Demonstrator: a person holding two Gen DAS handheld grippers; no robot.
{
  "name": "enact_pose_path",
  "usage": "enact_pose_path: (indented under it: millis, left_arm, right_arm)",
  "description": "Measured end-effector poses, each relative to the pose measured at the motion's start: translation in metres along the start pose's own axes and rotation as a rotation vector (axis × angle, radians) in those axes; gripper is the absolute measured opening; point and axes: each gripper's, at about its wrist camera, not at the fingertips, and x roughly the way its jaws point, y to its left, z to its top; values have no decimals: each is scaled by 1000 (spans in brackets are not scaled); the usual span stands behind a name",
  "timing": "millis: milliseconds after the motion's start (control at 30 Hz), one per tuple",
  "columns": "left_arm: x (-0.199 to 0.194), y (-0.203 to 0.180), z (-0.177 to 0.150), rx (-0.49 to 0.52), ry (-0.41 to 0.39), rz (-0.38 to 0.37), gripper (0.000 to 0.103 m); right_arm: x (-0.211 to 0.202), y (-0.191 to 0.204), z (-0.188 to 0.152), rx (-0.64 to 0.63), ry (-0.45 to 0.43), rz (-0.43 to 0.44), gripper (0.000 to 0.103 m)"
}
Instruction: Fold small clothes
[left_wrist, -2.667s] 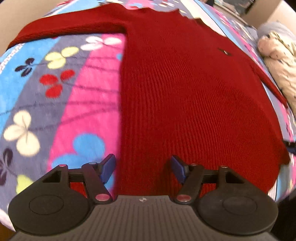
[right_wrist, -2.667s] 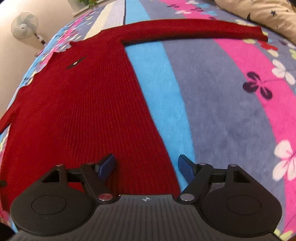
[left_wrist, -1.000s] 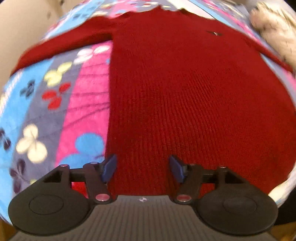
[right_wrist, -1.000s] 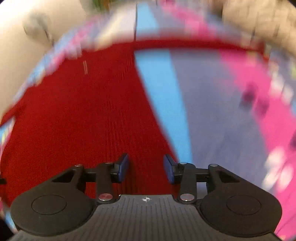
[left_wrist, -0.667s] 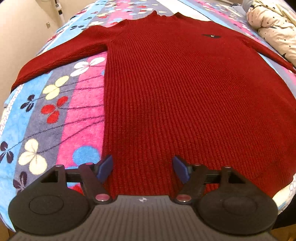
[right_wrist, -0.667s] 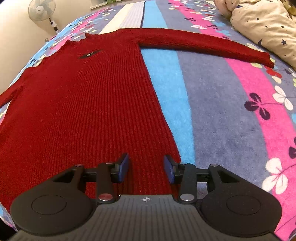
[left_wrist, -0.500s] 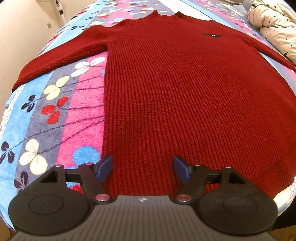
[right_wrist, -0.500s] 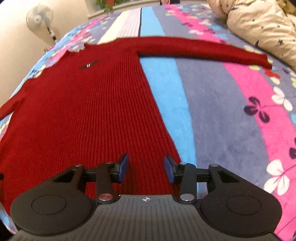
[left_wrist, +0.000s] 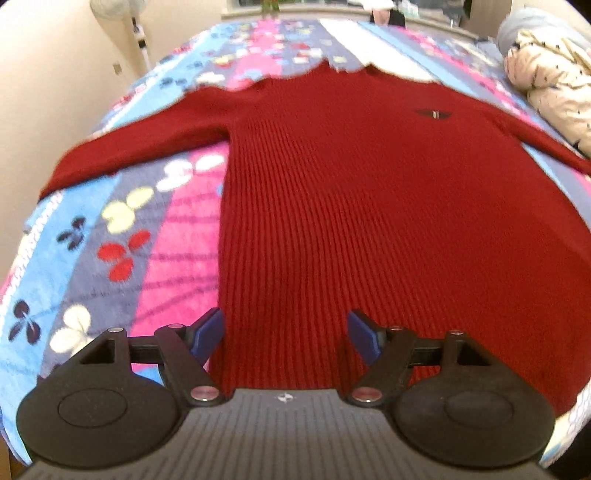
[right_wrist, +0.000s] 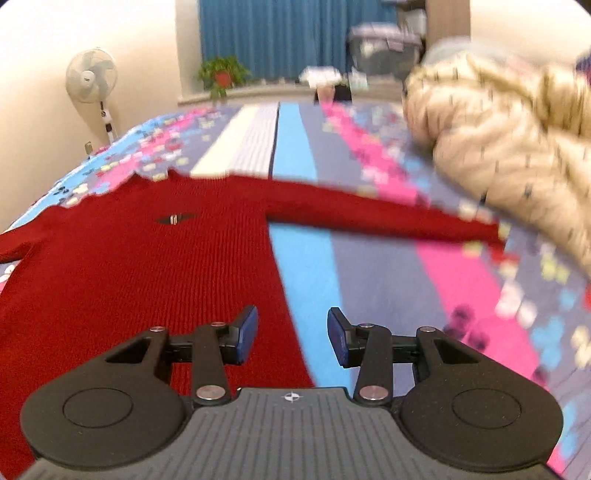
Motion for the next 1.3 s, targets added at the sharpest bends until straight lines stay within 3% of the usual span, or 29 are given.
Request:
enact_pose_path:
  millis: [133,267,333,433,600,733,800,833,900,1133,1233,1300]
  left_arm:
    - [-15,-2,11,-12,-121,16,79]
    - [-26,7,27,-73,-228,64,82]
    - [-28,17,42,-107,-256,46,82]
    - [-27,36,71,-163,-279,17,82]
    - [-5,82,133,-272,-331,36,82]
    - [35,130,148,-401,-341,13,82]
    - [61,153,146,-456,-278,2,82]
    - [74,166,151,-503,-205,7,82]
    - [87,194,153,-618,-214,-36,85]
    - [141,272,138,-982,-128,-1,85]
    - [160,297,122,-1109,-128,-7,85]
    - [163,308,117,-1167,-176,-20,85]
  right_arm:
    - [-40,4,26,-55,-155,44,44]
    - [-50,3,13,-68,-273,32,53]
    - [-38,2,10,-36,-205,-5,55]
    - [-37,3,13,-1,-249,-14,56]
    - [-21,17,11,-37,-192,0,57]
    - [-8,26,10,-66,-148,-11,57]
    - [-6,28,9,-75,-147,-25,57]
    - [-5,28,9,-70,-146,-34,57]
    - [0,24,9,-57,-137,-51,58]
    - [21,18,14,14,-92,-94,58]
    - [28,20,13,12,-81,-101,58]
    - [33,22,12,2,-68,-106,58]
